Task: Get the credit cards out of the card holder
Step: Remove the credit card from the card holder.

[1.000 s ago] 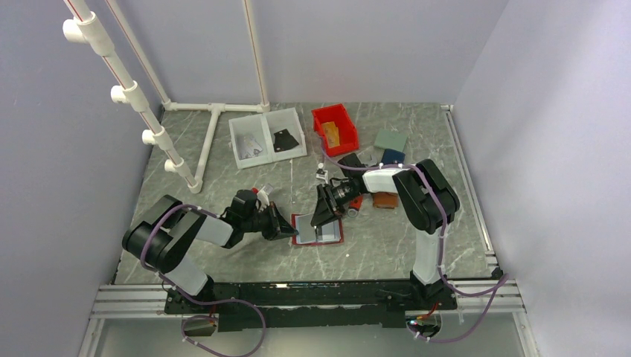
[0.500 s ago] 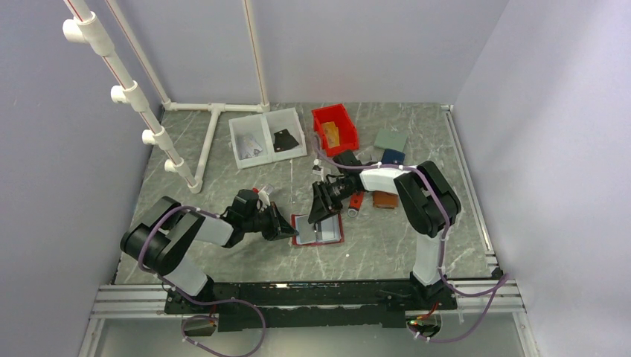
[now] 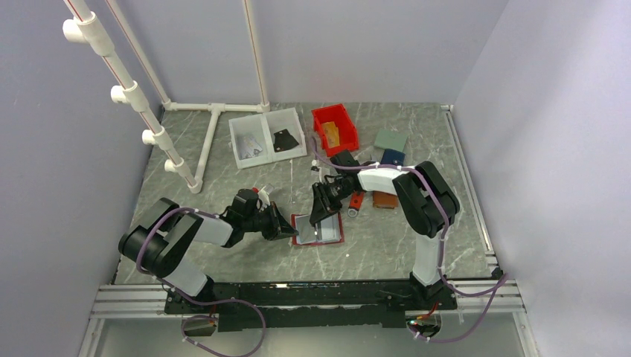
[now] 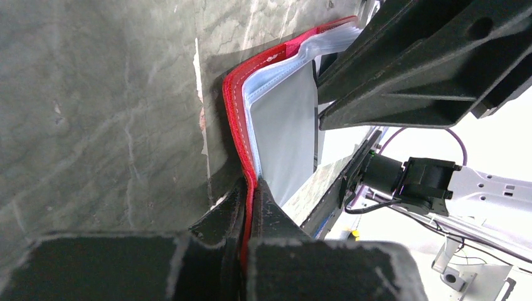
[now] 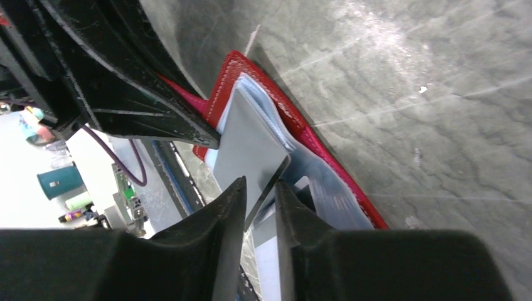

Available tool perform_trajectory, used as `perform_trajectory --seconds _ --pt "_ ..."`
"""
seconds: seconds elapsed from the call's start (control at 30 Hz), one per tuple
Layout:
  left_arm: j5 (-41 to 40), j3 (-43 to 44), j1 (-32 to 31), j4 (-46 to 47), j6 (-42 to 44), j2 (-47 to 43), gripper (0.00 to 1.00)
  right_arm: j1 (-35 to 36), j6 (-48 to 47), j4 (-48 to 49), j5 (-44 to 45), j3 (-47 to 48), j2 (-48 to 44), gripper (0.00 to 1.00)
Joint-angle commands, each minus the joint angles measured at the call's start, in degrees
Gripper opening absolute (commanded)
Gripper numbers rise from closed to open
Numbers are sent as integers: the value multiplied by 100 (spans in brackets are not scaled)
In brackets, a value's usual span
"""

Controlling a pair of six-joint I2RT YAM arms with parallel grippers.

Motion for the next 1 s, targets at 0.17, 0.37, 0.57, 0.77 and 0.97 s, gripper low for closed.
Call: perform_trajectory --seconds 0.17,0.37,0.57,0.77,0.97 --pt "21 47 -54 24 78 -69 0 -46 -343 -178 759 -109 247 1" --pt "-147 -146 59 -79 16 -197 0 -141 -431 -158 439 -115 113 0" --pt "-198 -350 224 -108 -27 -365 0 -224 -448 -119 209 -158 51 0" --pt "-201 -397 288 -153 -18 -432 0 -233 -459 -127 84 -163 49 0" --pt "-167 -436 327 -91 -23 -413 0 -303 -448 -139 -95 -174 39 0"
